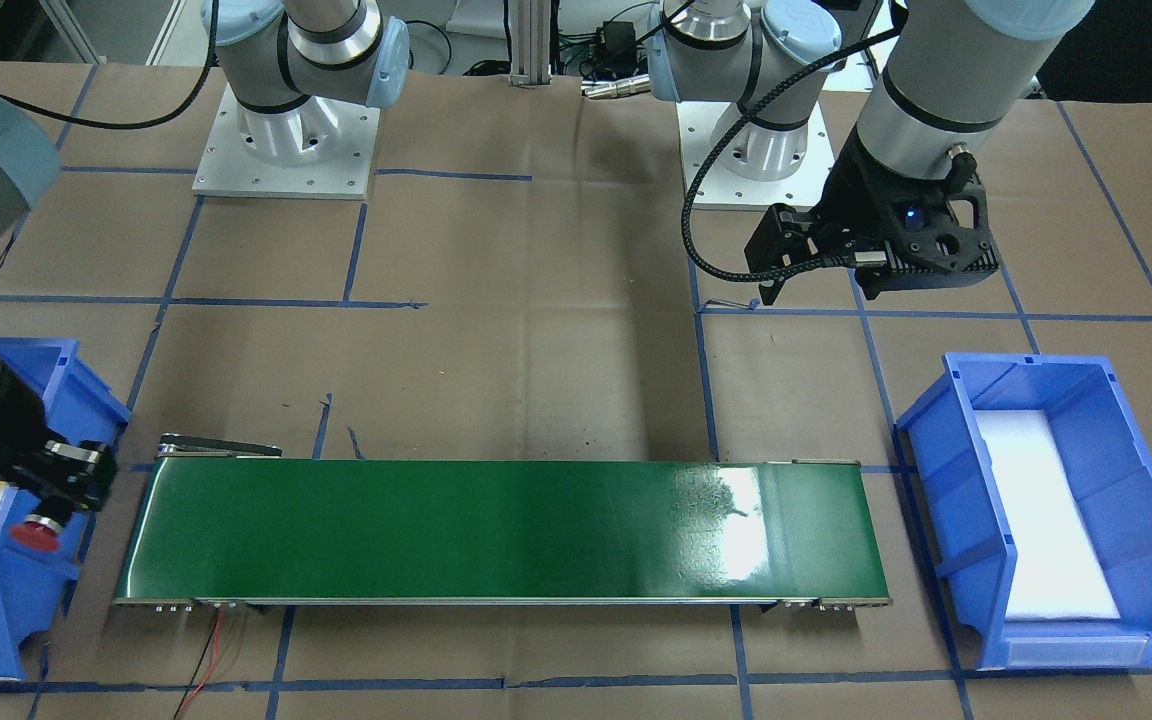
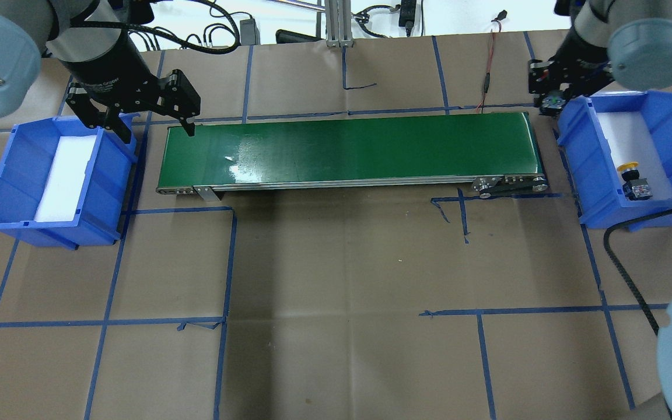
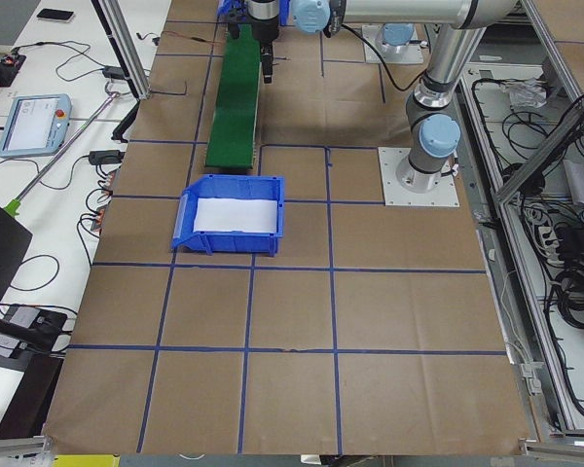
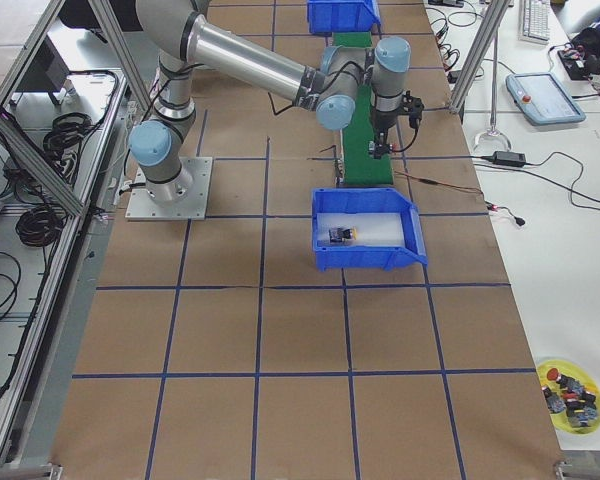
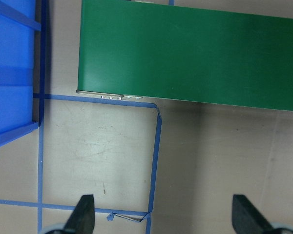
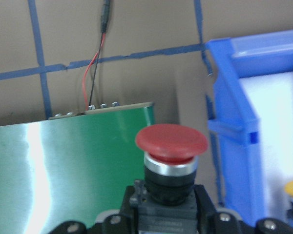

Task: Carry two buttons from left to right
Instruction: 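Carry the red button with the right gripper to its bin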

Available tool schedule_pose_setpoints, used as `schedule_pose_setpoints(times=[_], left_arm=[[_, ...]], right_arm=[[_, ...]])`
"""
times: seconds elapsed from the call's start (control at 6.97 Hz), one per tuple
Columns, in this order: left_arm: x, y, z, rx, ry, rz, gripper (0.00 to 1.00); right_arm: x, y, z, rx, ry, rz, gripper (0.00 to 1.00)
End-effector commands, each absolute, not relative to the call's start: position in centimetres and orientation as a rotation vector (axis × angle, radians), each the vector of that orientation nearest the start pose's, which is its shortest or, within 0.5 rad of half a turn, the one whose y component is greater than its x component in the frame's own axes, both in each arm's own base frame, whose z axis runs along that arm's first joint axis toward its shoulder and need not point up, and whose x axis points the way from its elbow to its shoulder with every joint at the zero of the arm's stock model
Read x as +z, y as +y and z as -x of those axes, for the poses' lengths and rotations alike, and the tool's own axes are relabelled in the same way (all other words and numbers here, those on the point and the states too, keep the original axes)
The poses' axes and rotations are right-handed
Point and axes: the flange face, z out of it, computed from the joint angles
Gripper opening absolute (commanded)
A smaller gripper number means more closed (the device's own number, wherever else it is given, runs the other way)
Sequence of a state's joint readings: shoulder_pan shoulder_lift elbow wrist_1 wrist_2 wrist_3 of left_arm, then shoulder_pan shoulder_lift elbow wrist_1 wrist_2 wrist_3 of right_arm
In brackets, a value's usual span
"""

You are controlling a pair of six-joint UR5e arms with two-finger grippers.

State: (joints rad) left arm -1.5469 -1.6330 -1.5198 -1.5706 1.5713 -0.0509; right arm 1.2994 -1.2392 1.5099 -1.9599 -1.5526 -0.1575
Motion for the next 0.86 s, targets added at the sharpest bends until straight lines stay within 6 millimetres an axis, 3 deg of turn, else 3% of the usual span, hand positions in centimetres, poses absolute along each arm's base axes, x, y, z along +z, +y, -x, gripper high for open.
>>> schedule_pose_setpoints(times=[0.0, 0.14, 0.43, 0.72], left_arm=[[48.4, -52.1, 12.0, 0.022, 3.139, 0.079, 1.00], [48.4, -52.1, 12.0, 0.022, 3.139, 0.079, 1.00], [48.6, -51.9, 11.9, 0.012, 3.142, 0.082, 1.00], [48.8, -51.6, 11.8, 0.007, 3.142, 0.084, 1.00]], right_arm=[[39.6, -64.7, 12.1, -0.263, 3.177, 0.000, 0.04], [37.6, -65.0, 14.8, -0.218, 3.174, 0.022, 0.04], [31.0, -65.5, 20.3, -0.097, 3.144, 0.013, 0.04], [26.8, -65.6, 20.5, 0.005, 3.122, 0.012, 0.04]])
